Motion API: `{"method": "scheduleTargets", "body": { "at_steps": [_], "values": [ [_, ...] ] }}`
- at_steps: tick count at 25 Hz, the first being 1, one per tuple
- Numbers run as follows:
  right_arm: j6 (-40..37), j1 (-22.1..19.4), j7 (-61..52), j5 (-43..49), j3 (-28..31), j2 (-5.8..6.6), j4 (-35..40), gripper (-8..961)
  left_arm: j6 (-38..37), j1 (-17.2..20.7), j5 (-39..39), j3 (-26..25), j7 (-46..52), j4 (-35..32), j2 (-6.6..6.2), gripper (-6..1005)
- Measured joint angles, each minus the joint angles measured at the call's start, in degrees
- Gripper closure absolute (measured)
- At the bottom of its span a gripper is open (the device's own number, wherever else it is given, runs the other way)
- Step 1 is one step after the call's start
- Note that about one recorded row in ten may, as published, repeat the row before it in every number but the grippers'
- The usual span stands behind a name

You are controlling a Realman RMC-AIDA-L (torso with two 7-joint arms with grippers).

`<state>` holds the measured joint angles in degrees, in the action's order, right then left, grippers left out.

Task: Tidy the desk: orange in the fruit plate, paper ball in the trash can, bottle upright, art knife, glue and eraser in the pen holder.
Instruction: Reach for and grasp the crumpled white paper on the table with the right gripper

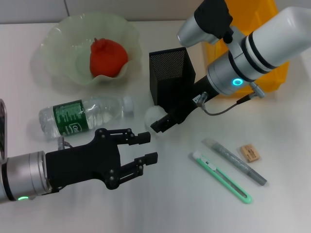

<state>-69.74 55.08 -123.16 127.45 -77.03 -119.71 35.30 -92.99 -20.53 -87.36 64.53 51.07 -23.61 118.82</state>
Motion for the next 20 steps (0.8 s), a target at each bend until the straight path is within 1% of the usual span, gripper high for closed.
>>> {"method": "scheduleTargets", "body": {
  "at_steps": [9,15,20],
  "values": [
    [1.88,0.02,0.51,-0.20,-1.89,-0.02,-0.92,275,0.47,-0.55,0.00,-0.10,-0.01,0.42,0.00,573],
    [1.87,0.02,0.68,-0.20,-1.90,-0.06,-0.62,462,0.54,-0.57,0.00,-0.18,0.00,0.63,0.00,573],
    [1.47,-0.37,0.77,-0.20,-1.99,-0.09,-0.07,658,0.61,-0.66,0.02,-0.27,-0.32,1.13,0.01,573]
  ]
}}
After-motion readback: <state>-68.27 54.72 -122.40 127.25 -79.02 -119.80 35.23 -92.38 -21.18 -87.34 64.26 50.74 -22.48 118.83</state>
